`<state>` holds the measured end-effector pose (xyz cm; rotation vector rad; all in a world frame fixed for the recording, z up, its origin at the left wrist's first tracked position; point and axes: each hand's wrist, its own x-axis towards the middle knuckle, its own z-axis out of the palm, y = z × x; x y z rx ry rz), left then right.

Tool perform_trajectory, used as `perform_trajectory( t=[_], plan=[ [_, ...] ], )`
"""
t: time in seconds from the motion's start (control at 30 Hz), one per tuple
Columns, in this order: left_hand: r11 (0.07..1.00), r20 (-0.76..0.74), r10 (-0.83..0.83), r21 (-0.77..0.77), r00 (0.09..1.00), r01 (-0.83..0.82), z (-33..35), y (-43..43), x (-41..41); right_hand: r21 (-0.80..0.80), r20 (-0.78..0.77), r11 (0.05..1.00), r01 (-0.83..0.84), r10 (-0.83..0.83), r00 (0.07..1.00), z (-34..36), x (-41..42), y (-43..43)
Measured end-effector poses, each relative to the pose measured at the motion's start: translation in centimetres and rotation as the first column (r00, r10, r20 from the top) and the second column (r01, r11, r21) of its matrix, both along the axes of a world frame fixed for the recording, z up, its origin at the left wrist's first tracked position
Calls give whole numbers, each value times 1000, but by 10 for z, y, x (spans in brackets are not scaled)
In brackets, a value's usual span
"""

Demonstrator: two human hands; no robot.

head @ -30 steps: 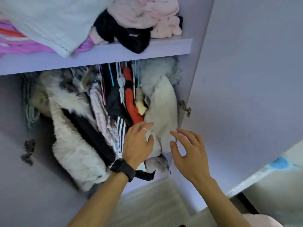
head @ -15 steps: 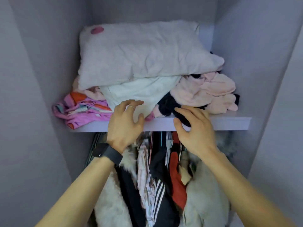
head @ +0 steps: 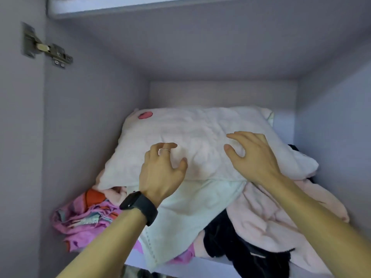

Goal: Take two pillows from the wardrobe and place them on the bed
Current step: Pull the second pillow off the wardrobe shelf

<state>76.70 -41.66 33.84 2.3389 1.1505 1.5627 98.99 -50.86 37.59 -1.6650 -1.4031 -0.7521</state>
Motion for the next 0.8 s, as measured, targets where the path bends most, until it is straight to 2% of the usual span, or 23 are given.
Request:
perform_trajectory(
  t=[0.1, 0.2, 0.43, 0.63, 0.8],
  plan=[
    [960, -96, 154, 251, 983, -126, 9, 24, 17, -45, 39, 999, 12, -10, 999, 33, 10, 33],
    [914, -108, 205, 376, 973, -151, 23, 47, 33, -91, 113, 995, 47, -37, 993, 60, 13, 64],
    [902, -184, 298, 375, 937, -213, 28, 85, 65, -291, 220, 956, 39, 27, 975, 125, 32, 151],
    [878, -146, 359, 387, 922, -281, 5, 92, 68, -535, 181, 841, 83, 19, 983, 171, 49, 232],
    [879, -122, 371, 367, 921, -305, 6, 94, 70, -612, 95, 788, 59, 0, 995, 184, 52, 272]
  ],
)
